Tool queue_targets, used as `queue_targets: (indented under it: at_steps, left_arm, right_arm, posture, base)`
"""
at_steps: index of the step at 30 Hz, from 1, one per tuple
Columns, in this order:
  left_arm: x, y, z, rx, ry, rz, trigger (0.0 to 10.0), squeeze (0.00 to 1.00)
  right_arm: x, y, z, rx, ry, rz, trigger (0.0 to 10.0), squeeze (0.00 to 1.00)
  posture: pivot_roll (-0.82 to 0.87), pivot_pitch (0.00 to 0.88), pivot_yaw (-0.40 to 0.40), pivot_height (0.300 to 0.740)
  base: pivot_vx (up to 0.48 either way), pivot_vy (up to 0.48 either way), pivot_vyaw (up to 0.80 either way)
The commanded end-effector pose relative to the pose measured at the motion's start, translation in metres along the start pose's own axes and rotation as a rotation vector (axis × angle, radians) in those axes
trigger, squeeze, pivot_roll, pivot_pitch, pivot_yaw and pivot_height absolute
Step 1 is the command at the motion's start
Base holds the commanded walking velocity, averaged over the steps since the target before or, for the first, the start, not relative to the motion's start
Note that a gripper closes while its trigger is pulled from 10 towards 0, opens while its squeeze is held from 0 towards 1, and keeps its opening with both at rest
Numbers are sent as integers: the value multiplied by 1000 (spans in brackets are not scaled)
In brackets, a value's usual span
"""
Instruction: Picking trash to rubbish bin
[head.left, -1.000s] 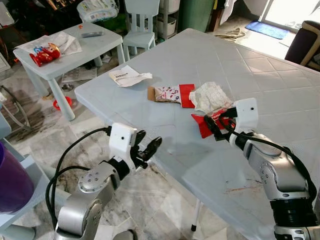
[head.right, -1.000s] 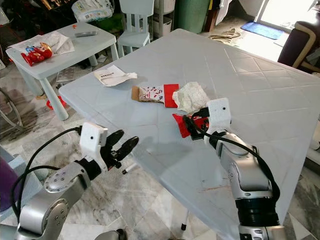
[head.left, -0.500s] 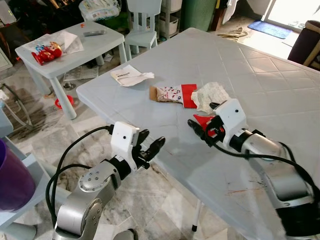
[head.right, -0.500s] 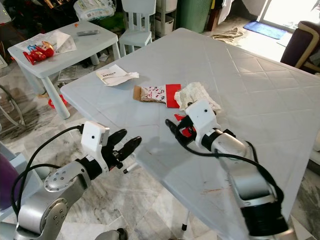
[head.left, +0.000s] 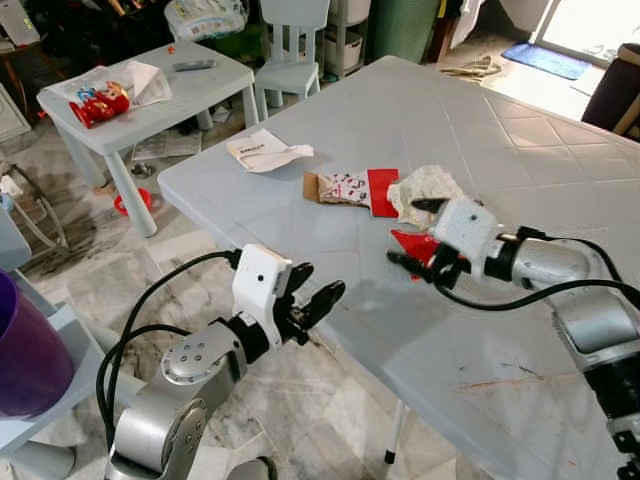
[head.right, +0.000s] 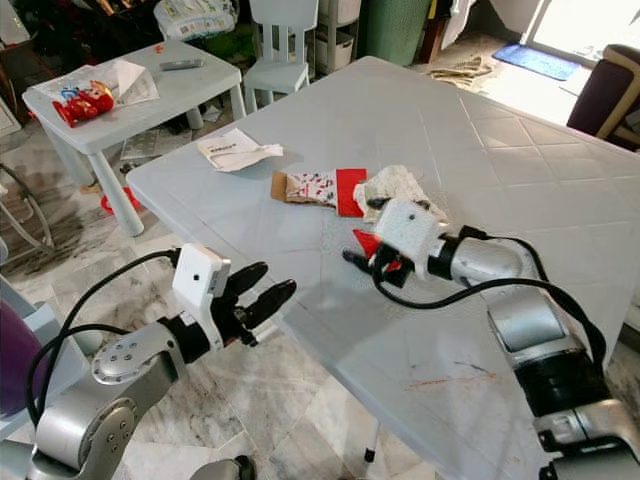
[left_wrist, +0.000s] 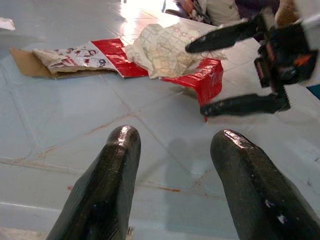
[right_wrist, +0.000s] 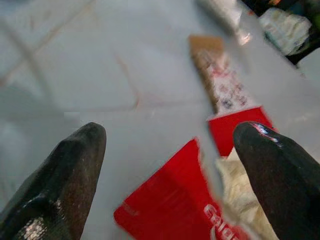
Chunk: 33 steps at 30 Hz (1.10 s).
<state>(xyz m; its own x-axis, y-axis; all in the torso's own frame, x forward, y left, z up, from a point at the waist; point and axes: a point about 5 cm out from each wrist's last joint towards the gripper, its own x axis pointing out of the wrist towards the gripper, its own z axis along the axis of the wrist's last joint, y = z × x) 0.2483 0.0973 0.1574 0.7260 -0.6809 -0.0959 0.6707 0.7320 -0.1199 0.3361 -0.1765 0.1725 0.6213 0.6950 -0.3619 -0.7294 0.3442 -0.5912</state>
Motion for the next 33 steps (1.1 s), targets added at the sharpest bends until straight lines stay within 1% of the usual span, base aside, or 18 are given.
queue_targets:
  at_steps: [1, 5, 10, 11, 12, 13, 15, 21, 28, 29, 30, 31, 32, 33]
  left_arm:
    - [-1, -3, 1, 2, 3, -12, 10000, 0]
    - [-2, -2, 2, 3, 5, -13, 10000, 0]
    - [-2, -3, 2, 4, 7, -17, 10000, 0]
    - [-2, -3, 2, 4, 7, -20, 10000, 0]
    - [-1, -4, 3, 4, 6, -26, 10000, 0]
    - [-1, -4, 3, 4, 6, -26, 10000, 0]
    - [0, -5, 3, 3, 7, -29, 10000, 0]
    - [-1, -6, 3, 3, 8, -30, 10000, 0]
    - [-1, -6, 3, 2, 9, -32, 10000, 0]
    - [-1, -6, 3, 2, 8, -35, 10000, 0]
    - [-1, -7, 3, 1, 8, -36, 10000, 0]
    - [-1, -7, 3, 1, 8, -37, 10000, 0]
    - [-1, -7, 3, 1, 8, -37, 10000, 0]
    - [-1, -7, 3, 1, 9, -38, 10000, 0]
  right_arm:
    - [-1, -3, -3, -52, 32, 32, 10000, 0]
    - [-2, -6, -8, -60, 45, 61, 10000, 0]
    - [-3, -10, -14, -77, 73, 68, 10000, 0]
    - [-3, -11, -16, -103, 90, 77, 10000, 0]
    - [-2, -12, -19, -151, 120, 84, 10000, 0]
    - [-2, -12, -19, -151, 120, 84, 10000, 0]
    - [-1, -16, -21, -197, 138, 74, 10000, 0]
    - [2, -18, -26, -243, 184, 70, 10000, 0]
    - [1, -20, -33, -269, 237, 63, 10000, 0]
    - [0, -21, -38, -277, 266, 62, 8078, 0]
    - [-1, -21, -39, -280, 274, 62, 8078, 0]
    - [-2, -21, -40, -280, 279, 62, 5059, 0]
    - [-2, -21, -40, -280, 279, 62, 5059, 0]
    - [-2, -20, -43, -274, 282, 61, 0, 0]
  posture:
    - [121, 131, -48, 740]
    - [124, 133, -43, 740]
    - [122, 134, -40, 740]
    - [122, 134, -39, 740]
    - [122, 135, -38, 740]
    - [122, 135, -38, 740]
    - [124, 136, -38, 740]
    - [129, 136, -38, 740]
    - [129, 136, -38, 740]
    - [131, 137, -39, 740]
    - [131, 137, -39, 740]
    - [131, 137, -39, 740]
    - [131, 137, -39, 740]
    - [131, 137, -39, 740]
  base:
    - [0, 0, 0]
    - [0, 0, 0]
    - [0, 0, 0]
    - [0, 0, 0]
    - [0, 0, 0]
    - [0, 0, 0]
    - [0, 0, 0]
    - [0, 0, 0]
    - [0, 0, 0]
    - [0, 0, 0]
    - [0, 0, 0]
    - [0, 0, 0]
    - [0, 0, 0]
    - [0, 0, 0]
